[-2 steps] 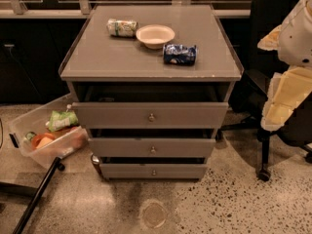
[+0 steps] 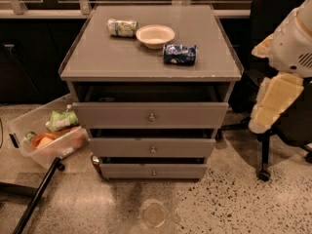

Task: Open top drawer

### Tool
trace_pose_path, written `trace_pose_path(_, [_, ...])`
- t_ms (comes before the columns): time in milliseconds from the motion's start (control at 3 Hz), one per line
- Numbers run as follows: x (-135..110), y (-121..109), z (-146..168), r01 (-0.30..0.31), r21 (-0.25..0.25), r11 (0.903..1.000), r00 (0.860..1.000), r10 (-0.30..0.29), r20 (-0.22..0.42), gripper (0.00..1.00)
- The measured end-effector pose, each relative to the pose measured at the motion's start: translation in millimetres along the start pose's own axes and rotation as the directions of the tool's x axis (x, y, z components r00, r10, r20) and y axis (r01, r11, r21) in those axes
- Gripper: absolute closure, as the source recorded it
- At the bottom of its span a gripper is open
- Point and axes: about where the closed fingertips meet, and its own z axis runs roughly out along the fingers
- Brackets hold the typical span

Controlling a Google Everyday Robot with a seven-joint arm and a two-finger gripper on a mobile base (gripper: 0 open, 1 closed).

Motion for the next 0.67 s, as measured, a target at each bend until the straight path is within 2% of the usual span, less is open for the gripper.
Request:
trace_pose_path(333, [-9, 0, 29, -0.09, -0.018, 0.9958, 0.992, 0.092, 0.09, 0.0])
trace_pose_path(667, [-23, -3, 56, -0.244, -0.014, 0.9697, 0.951, 0.242, 0.194, 0.0])
